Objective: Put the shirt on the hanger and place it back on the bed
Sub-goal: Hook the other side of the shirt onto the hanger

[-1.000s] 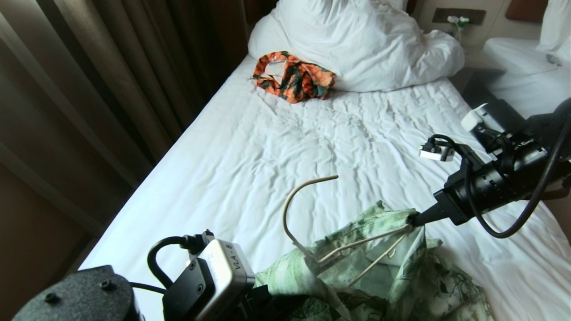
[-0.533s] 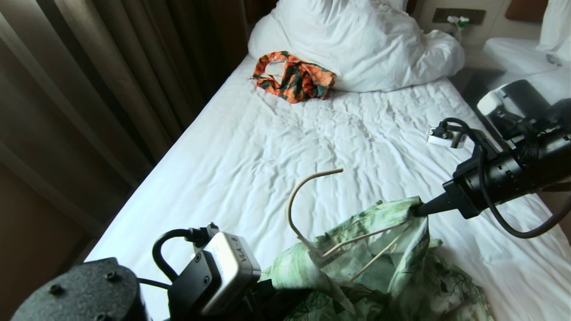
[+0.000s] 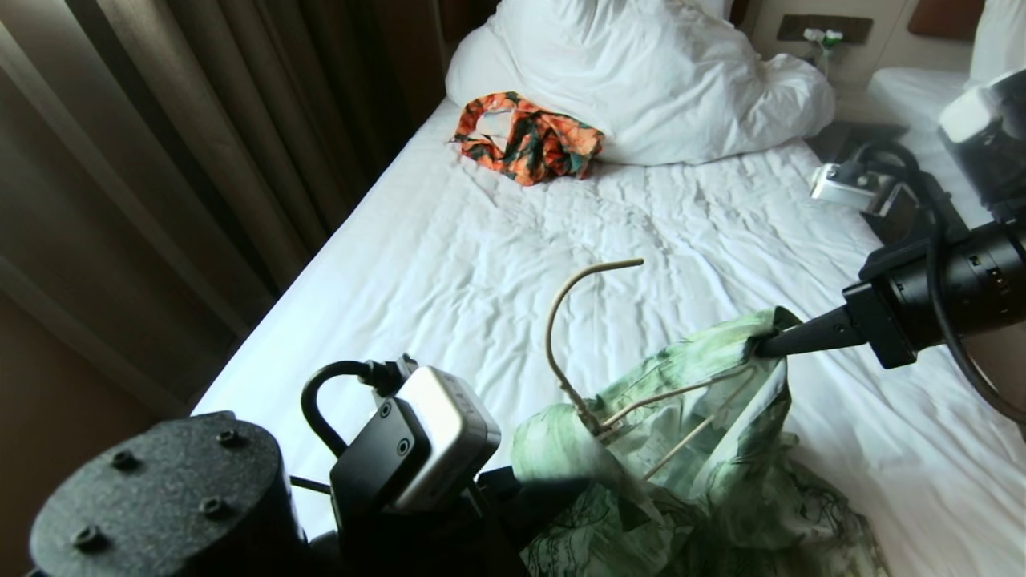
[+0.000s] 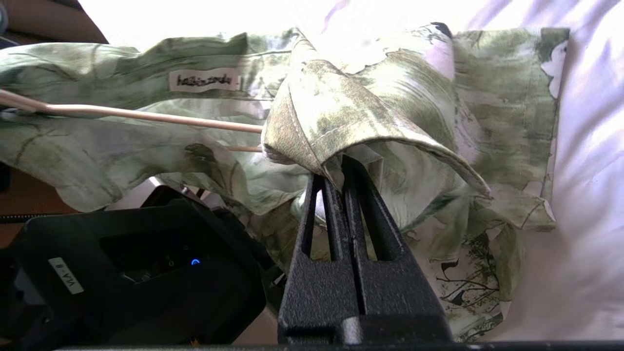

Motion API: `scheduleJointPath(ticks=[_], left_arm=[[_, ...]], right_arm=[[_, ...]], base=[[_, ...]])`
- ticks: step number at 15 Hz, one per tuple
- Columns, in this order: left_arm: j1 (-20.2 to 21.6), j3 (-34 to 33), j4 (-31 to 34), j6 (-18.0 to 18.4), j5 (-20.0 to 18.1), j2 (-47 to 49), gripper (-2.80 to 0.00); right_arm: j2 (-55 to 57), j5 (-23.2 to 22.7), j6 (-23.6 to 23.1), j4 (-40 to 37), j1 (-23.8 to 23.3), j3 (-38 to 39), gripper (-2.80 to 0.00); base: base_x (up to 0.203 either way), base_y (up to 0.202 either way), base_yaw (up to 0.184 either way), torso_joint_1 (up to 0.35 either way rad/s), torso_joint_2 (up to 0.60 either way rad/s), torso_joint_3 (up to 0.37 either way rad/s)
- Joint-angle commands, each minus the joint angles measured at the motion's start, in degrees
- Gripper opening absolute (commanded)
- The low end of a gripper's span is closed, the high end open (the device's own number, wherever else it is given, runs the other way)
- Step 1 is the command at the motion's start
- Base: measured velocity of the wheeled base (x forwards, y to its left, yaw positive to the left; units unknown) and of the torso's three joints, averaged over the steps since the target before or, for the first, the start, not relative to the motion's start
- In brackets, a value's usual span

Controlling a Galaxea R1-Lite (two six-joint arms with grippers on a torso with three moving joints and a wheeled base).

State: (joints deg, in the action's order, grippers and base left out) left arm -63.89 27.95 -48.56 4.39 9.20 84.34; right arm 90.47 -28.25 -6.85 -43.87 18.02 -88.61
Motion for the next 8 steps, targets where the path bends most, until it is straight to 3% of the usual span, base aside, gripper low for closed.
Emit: scheduleJointPath(ticks=[1, 8], left_arm=[[0.40, 2.54, -0.47, -0.06, 0.04, 1.32, -2.80], [0.78, 11.69, -0.54, -0.13, 0.13, 6.54, -2.80]], right_arm=[[-2.04, -0.23, 0.06, -0.16, 0.48, -0.66, -2.80], [-5.91, -1.64, 0.17, 5.08, 2.75, -1.74, -2.80]], base=[[0.000, 0.000, 0.000, 0.000, 0.00, 0.000], [0.000, 0.000, 0.000, 0.000, 0.00, 0.000]])
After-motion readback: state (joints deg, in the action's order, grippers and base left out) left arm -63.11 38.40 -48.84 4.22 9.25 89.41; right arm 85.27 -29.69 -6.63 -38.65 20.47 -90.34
